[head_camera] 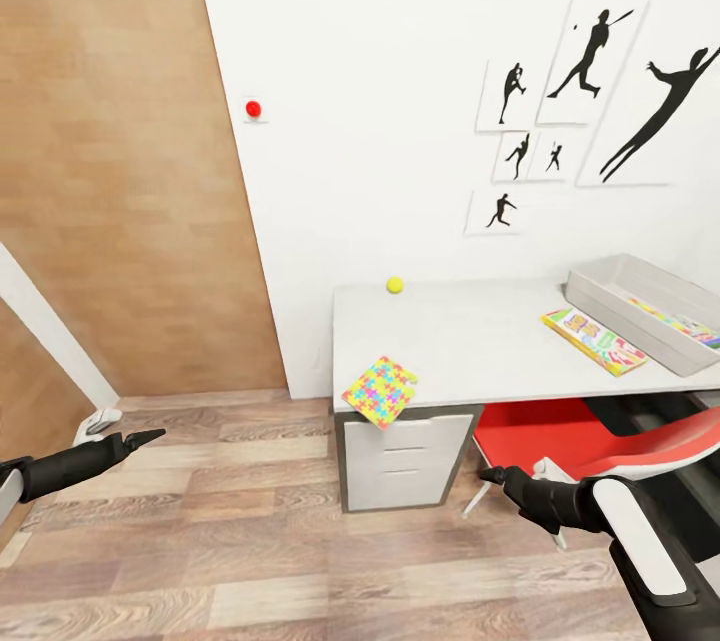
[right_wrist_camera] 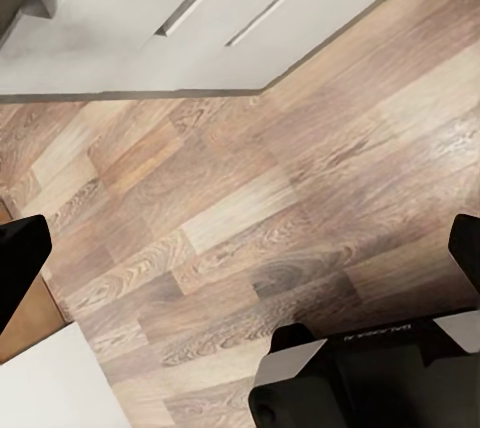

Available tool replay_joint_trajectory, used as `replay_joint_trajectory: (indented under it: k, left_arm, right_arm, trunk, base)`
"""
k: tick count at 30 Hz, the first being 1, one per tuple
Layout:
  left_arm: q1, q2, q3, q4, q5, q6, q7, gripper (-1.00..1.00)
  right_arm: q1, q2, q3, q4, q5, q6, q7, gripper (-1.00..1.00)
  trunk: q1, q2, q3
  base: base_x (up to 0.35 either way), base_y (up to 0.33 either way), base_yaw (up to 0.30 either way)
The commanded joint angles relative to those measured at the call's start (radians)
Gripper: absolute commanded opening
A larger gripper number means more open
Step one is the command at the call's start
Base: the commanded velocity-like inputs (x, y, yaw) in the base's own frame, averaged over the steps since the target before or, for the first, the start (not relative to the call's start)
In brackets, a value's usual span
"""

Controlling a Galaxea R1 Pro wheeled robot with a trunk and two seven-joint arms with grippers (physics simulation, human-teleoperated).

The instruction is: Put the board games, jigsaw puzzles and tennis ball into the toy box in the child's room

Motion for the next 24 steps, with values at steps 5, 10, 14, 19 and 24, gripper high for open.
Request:
replay_joint_trajectory:
  k: [5, 10, 14, 19, 24]
  left_arm:
    - [-0.001, 0.0, 0.001, 0.0, 0.004, 0.008, -0.002, 1.0]
    - [-0.001, 0.0, 0.0, 0.0, 0.004, 0.008, -0.001, 1.0]
    - [-0.001, 0.0, 0.0, 0.0, 0.004, 0.008, 0.0, 1.0]
    - [-0.001, 0.0, 0.0, 0.0, 0.004, 0.008, 0.0, 1.0]
    - [-0.001, 0.0, -0.001, 0.0, 0.003, 0.008, 0.001, 1.0]
  right_arm:
    - [-0.001, 0.0, -0.001, -0.002, -0.011, 0.003, -0.01, 1.0]
    - [-0.001, 0.001, -0.001, -0.003, -0.012, 0.004, -0.01, 1.0]
    - [0.0, 0.0, -0.002, -0.006, -0.011, 0.004, -0.009, 1.0]
    - [0.035, -0.002, -0.003, -0.029, -0.011, 0.005, -0.007, 1.0]
    - [0.092, -0.011, -0.003, -0.161, -0.012, 0.013, -0.004, 1.0]
  trunk:
    - [0.001, -0.002, 0.0]
    - [0.001, -0.002, 0.0]
    - [0.001, -0.002, 0.0]
    - [0.001, -0.002, 0.0]
    - [0.001, -0.002, 0.0]
  base:
    - [0.0, 0.0, 0.02]
    - [0.0, 0.0, 0.001]
    - [0.0, 0.0, 0.0]
    - [0.0, 0.0, 0.0]
    - [0.0, 0.0, 0.0]
